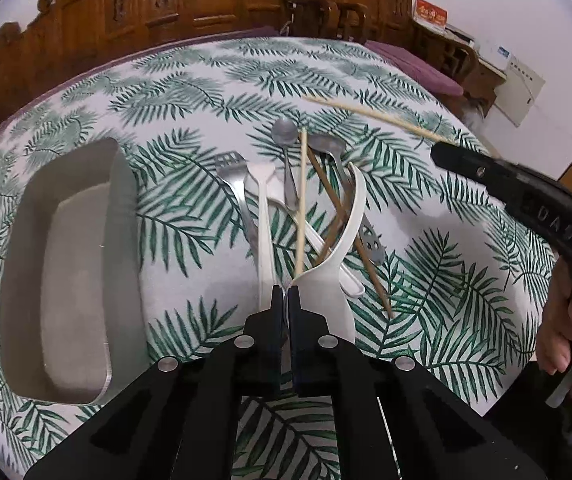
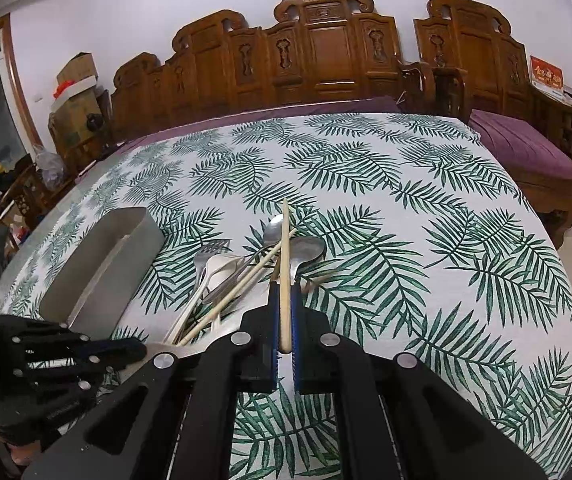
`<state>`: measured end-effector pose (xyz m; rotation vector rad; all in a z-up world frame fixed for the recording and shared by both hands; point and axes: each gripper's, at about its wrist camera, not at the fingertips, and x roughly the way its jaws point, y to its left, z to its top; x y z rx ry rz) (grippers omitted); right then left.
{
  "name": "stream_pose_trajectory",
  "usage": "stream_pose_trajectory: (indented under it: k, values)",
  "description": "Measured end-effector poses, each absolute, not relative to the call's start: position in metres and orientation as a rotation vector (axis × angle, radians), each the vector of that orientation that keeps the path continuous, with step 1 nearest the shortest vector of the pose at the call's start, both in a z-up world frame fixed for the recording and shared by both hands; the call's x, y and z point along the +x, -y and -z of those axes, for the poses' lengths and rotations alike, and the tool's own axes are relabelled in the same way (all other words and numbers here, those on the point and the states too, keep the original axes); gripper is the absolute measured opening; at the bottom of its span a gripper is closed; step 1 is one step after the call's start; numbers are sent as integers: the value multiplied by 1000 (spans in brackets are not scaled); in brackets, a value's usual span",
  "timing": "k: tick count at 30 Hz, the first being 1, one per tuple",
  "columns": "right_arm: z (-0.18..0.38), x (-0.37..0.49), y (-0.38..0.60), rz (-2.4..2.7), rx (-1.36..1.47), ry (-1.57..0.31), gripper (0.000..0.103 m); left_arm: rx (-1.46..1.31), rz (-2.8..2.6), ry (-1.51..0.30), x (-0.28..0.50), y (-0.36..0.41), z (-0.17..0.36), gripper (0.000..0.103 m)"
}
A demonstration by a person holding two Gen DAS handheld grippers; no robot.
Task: Organize utensils
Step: 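Carry the white spoon into the grey tray and open the left tool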
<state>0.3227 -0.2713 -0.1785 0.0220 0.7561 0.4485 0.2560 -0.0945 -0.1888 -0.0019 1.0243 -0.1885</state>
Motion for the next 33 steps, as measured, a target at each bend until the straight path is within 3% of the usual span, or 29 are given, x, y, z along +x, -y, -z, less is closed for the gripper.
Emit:
stream_pose_trajectory:
  k: [18,33]
  values:
    - [184,317,236,-470,-39,-771,6,-102,80,-893,246,5,145,2]
    - [193,317,211,-478,-83,-791,6,-136,-93,-897,240,-71,165,2]
